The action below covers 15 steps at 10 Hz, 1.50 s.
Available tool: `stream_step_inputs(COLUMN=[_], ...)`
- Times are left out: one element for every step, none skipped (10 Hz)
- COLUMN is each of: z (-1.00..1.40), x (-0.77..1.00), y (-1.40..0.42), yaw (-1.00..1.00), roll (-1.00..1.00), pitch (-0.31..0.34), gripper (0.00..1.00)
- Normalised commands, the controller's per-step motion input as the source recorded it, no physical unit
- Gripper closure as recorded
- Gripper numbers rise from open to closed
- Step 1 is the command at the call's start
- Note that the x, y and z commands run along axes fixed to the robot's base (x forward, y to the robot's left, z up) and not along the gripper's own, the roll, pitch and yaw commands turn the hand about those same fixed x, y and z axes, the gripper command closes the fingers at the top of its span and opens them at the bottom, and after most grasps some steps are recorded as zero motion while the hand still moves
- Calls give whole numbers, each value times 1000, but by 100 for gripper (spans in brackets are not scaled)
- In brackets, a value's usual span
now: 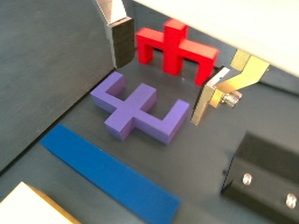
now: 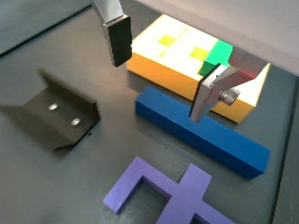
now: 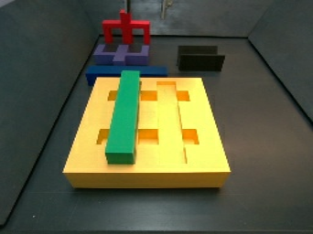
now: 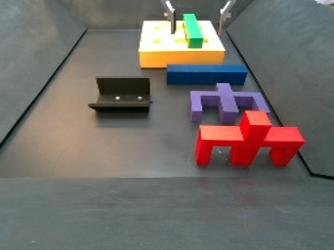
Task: Pick up the blue object. Move up. Move to above the board. Insert the blue object.
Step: Pick up the blue object.
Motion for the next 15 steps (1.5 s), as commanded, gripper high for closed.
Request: stream_step_inputs(z=[-146,-246,-314,-446,-471,-477,-483,-457,-411,-346,-194,-80,-77,-57,-51], x=[0,0,0,0,0,0,-14,-3,-3,-20,0,0,0,0,0], y=[-311,-251,-197,-26,0,0,-3,-6,-14,-40,-46,-37,-34,-34,-31], yaw=[-894,-954,-989,-1000,-1000,-1000,-1000,-1000,-1000,-991,-1000,-994,-997,-1000,-1000], roll=[34,1,0,-27,-41,-49,-61,-63,-74,-110,-121,-146,-146,-137,-134], pitch=[0,0,0,-74,-93,-99,-107,-93,-120,-173,-154,-143,-140,-133,-131], gripper=[0,0,0,0,0,0,0,0,0,0,0,0,0,0,0])
